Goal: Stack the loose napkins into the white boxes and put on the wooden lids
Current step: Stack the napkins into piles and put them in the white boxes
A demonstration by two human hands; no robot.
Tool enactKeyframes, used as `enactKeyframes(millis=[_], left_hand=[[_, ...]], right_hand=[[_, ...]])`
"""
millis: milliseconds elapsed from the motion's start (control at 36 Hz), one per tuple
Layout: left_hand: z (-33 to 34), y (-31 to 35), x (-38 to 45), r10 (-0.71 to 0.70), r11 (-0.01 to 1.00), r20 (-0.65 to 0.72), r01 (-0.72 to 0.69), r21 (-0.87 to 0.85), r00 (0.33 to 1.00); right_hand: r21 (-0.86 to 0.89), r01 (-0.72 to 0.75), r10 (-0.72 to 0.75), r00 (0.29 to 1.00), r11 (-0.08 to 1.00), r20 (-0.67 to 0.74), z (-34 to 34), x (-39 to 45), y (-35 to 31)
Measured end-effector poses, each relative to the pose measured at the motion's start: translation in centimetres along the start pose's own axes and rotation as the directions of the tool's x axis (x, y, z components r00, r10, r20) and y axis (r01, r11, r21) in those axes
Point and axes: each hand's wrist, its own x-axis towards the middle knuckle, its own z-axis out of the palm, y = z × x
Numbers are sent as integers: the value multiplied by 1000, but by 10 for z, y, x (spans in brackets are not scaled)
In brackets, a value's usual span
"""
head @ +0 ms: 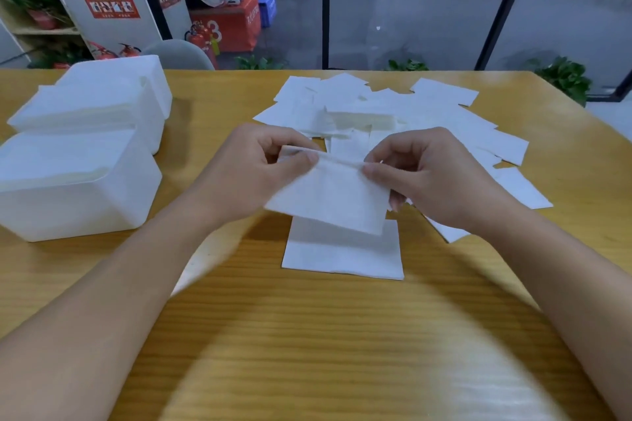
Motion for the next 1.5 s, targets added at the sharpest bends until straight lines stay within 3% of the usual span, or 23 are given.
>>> enactKeyframes(millis=[83, 194, 278, 667, 861, 1111, 1222, 1389, 1500], left_hand=[[-3, 3, -1, -124, 990, 156, 132, -44, 980], [-6, 3, -2, -258, 964, 387, 262, 44, 885], [-3, 1, -4, -289, 956, 439, 278, 92, 851], [1, -1, -5, -319, 921, 391, 185, 344, 863], [0, -7, -4, -284, 927, 376, 152, 344, 882], [4, -8, -3, -275, 913, 333, 136, 385, 902], [6, -9, -2, -228, 920, 239, 128, 370, 944], [18, -15, -2, -107, 966, 92, 82, 247, 990], [19, -21, 0, -64, 942, 20, 54, 331, 998]], right_hand=[[7, -47, 47, 997, 999, 54, -9, -4, 2], [-38, -143, 147, 971, 989, 188, -13, -15, 1], [-70, -155, 167, 960, 985, 223, -10, -18, 2], [-318, -46, 109, 977, 947, 183, 5, -21, 18], [-427, 62, -66, 998, 902, 5, 9, -13, 23], [-517, 137, -143, 989, 845, 29, 31, 12, 35], [-569, 174, -181, 982, 804, 43, 32, 11, 35], [-338, 208, -194, 978, 918, 75, 24, -2, 25], [-81, 220, -213, 973, 972, 91, 19, -12, 19]])
